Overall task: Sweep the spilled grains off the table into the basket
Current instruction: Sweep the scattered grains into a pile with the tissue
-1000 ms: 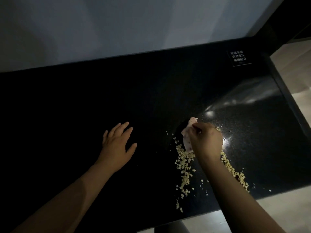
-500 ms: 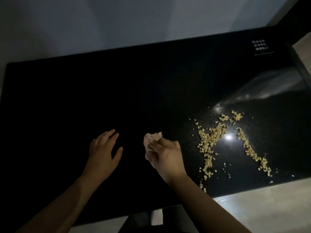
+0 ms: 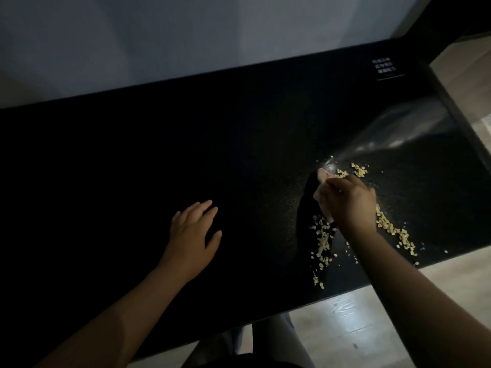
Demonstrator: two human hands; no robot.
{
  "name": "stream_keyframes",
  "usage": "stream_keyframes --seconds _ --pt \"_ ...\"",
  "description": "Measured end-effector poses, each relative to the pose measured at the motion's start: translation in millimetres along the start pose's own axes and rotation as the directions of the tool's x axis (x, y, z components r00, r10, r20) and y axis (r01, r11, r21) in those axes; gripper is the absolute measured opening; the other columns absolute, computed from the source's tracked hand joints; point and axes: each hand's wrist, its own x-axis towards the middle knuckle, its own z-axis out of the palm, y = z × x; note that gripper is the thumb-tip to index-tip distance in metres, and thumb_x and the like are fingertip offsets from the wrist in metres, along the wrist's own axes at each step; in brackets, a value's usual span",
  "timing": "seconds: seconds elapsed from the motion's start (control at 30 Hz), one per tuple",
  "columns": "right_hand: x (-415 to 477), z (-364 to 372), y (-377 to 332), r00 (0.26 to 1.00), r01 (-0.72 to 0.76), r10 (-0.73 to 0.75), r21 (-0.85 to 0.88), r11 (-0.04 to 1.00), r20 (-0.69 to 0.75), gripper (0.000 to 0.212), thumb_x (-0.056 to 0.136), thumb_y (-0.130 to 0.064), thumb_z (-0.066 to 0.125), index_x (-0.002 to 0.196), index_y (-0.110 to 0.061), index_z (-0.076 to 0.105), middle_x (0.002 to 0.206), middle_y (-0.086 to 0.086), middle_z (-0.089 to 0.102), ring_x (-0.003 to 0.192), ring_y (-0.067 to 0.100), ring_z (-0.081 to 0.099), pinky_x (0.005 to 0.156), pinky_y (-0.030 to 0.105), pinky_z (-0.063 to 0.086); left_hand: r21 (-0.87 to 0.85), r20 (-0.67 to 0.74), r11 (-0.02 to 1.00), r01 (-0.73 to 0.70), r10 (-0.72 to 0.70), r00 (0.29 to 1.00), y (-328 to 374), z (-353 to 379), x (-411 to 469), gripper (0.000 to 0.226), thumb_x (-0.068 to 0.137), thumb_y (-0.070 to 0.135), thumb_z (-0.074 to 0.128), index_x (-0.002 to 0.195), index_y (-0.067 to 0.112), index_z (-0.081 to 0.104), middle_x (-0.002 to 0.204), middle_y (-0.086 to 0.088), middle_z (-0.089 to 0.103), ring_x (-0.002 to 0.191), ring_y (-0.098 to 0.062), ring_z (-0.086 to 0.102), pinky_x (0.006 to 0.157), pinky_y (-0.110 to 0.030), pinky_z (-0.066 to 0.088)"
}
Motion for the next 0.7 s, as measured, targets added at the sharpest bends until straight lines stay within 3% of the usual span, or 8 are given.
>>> stream_keyframes --seconds 0.13,0.23,0.33,0.47,0.6,0.7 --pt "-14.6 6.4 -48.3 0.996 0.092 -0.087 0.168 0.981 -0.036 0.013 0.087 -0.026 0.065 0.093 -0.017 0.074 0.078 -0.001 0.059 0.066 0.019 0.054 0.064 0.035 0.045 0.003 0.013 1.0 -0.013 0.013 1.0 1.7 3.1 4.7 0.054 0.097 0.039 0.043 0.147 0.022 0.031 0.156 0.008 0.018 0.144 -0.011 0.008 0.119 -0.042 0.008" --pt "-18.3 29.4 -87.1 0.979 0.186 -0.201 0.235 0.954 0.041 0.012 0.086 -0.031 0.063 0.088 -0.025 0.073 0.078 -0.005 0.058 0.068 0.015 0.055 0.068 0.035 0.042 -0.003 0.007 1.0 -0.001 0.001 1.0 -1.2 1.1 8.0 0.054 0.096 0.038 0.044 0.146 0.021 0.033 0.155 0.006 0.021 0.143 -0.012 0.012 0.118 -0.043 0.011" --pt "-12.2 52.3 -97.8 0.968 0.193 -0.223 0.228 0.954 0.116 0.021 0.087 -0.032 0.055 0.087 -0.023 0.073 0.083 -0.003 0.059 0.078 0.018 0.057 0.078 0.04 0.043 0.013 0.004 1.0 0.022 -0.022 1.0 -5.1 -2.8 9.0 0.054 0.096 0.038 0.045 0.146 0.022 0.033 0.155 0.006 0.022 0.143 -0.013 0.013 0.117 -0.043 0.014" --pt "9.8 50.0 -63.8 0.992 0.101 -0.11 0.154 0.983 0.056 0.02 0.088 -0.032 0.055 0.09 -0.023 0.073 0.084 0.003 0.061 0.078 0.023 0.058 0.08 0.04 0.041 0.02 0.004 1.0 0.016 -0.017 1.0 -8.6 -6.4 8.7 0.054 0.096 0.038 0.045 0.146 0.022 0.033 0.155 0.006 0.022 0.143 -0.013 0.012 0.117 -0.044 0.014" --pt "28.7 29.7 -5.2 0.993 -0.115 0.115 0.009 0.993 -0.009 0.02 0.092 -0.03 0.056 0.097 -0.021 0.073 0.09 0.005 0.063 0.079 0.027 0.059 0.079 0.036 0.033 0.014 0.001 1.0 0.024 -0.024 1.0 -6.6 -5.1 7.5 0.054 0.096 0.038 0.044 0.146 0.021 0.033 0.155 0.006 0.022 0.144 -0.013 0.012 0.118 -0.045 0.013" --pt "25.7 15.8 5.3 0.983 -0.176 0.176 0.015 0.984 -0.042 0.018 0.092 -0.024 0.057 0.093 -0.015 0.072 0.091 0.007 0.063 0.077 0.026 0.057 0.079 0.037 0.034 -0.004 0.007 1.0 0.022 -0.022 1.0 -1.3 -2.7 6.0 0.054 0.097 0.038 0.044 0.146 0.022 0.032 0.156 0.006 0.02 0.143 -0.012 0.011 0.118 -0.044 0.013"
